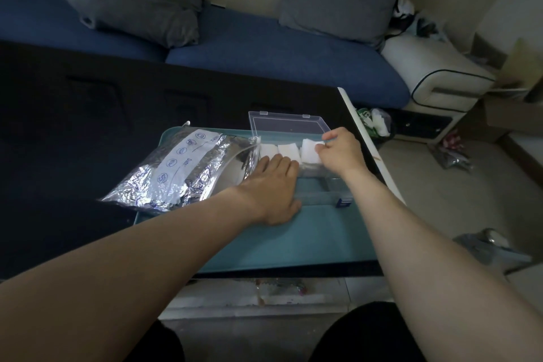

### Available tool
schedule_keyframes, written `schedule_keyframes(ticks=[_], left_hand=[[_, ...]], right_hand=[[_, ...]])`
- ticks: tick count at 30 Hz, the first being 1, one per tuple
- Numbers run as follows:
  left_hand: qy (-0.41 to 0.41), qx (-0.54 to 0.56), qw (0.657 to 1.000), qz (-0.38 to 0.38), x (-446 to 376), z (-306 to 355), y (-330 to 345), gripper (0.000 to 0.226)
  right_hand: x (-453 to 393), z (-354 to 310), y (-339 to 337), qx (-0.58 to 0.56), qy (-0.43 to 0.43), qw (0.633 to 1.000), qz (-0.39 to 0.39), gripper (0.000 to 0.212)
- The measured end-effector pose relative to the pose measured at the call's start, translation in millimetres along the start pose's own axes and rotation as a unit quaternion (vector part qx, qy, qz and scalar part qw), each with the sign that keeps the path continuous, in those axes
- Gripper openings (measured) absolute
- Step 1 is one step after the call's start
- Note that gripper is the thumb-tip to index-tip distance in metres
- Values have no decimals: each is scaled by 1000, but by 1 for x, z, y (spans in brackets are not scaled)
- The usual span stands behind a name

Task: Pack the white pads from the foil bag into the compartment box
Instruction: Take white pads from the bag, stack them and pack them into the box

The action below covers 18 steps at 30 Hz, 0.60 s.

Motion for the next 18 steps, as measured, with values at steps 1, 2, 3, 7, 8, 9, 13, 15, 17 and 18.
schedule_keyframes(ticks=[1,2,3,7,8,9,13,15,17,18], left_hand=[[3,3,1000,4,0,0,0,69],[5,7,1000,8,-1,-1,0,69],[6,10,1000,10,-1,-1,1,69],[3,15,1000,10,-3,-2,2,68],[2,15,1000,9,-3,-2,2,69],[2,16,1000,8,-3,-2,2,69],[5,19,1000,-1,-2,-3,3,72],[5,18,1000,0,-2,-3,2,73],[5,22,1000,2,-2,-3,2,72],[5,24,1000,4,-2,-3,2,71]], right_hand=[[0,2,-1,-20,4,1000,-2,19],[-1,2,-1,-38,4,999,-10,16],[-1,2,0,-48,2,999,-19,16],[2,-1,4,-10,-4,1000,-14,14],[2,-1,5,-4,-3,1000,-1,15],[3,-2,5,-1,0,1000,11,17],[6,-4,4,29,16,999,42,26],[8,-6,2,52,4,998,48,24],[10,-10,-4,53,-14,997,49,17],[10,-11,-7,48,-20,998,42,15]])
Point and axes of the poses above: each hand's wrist, its own x-axis away from the middle knuckle, its own y-axis out of the palm, z = x × y, the point moved 6 cm from there along -x, towards the middle knuckle, and after that the axes turned 13 degrees about -z, right-handed, at the moved point
